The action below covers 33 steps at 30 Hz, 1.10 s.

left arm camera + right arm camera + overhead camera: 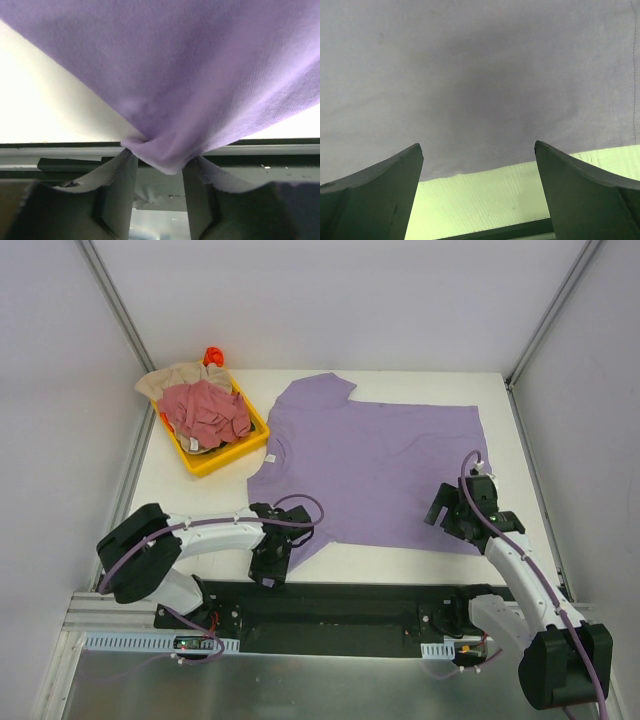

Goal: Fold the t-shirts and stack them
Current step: Flatten out the tshirt

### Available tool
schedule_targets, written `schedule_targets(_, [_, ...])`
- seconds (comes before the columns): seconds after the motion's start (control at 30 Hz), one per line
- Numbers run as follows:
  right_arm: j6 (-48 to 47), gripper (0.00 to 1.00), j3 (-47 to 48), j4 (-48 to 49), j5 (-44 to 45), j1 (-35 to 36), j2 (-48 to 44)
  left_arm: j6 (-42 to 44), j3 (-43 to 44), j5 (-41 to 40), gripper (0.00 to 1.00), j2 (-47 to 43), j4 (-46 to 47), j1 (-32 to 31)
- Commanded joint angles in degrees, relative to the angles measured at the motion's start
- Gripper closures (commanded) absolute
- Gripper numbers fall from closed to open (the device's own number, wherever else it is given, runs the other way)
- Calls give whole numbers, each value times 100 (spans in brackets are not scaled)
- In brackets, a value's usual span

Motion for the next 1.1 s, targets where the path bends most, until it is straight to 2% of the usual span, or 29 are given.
schedule_targets(0.0, [8,4,-13,53,76,41,-64,-4,435,-309,73,271,-179,-26])
schedule_targets(0.07, [-9,4,13,62,76,33,-38,83,585,-274,92,219,-231,-18])
schedule_targets(0.17, [-44,4,66,-17,85,33,-37,206,857,-291,100,8,-468,-26])
schedule_targets(0.37, [-62,4,101,9,94,33,-73,830,1647,-291,100,-257,-531,210])
schedule_targets(0.5, [-71,4,75,246,-29,33,6,1121,2438,-379,100,156,-312,930])
schedule_targets(0.63, [-158,4,163,369,-65,41,261,1454,3272,-19,98,971,102,1511])
schedule_targets(0.77, [-281,4,356,317,67,41,612,1745,4248,190,87,1912,120,1818])
schedule_targets(0.9, [-299,4,453,299,137,41,824,1850,4900,376,54,2503,76,2144])
schedule_targets(0.97, [-308,4,453,282,138,33,850,1859,4962,570,41,2513,76,2276])
schedule_targets(1.07, [-352,4,427,246,199,33,780,1859,4770,675,30,2267,102,2294])
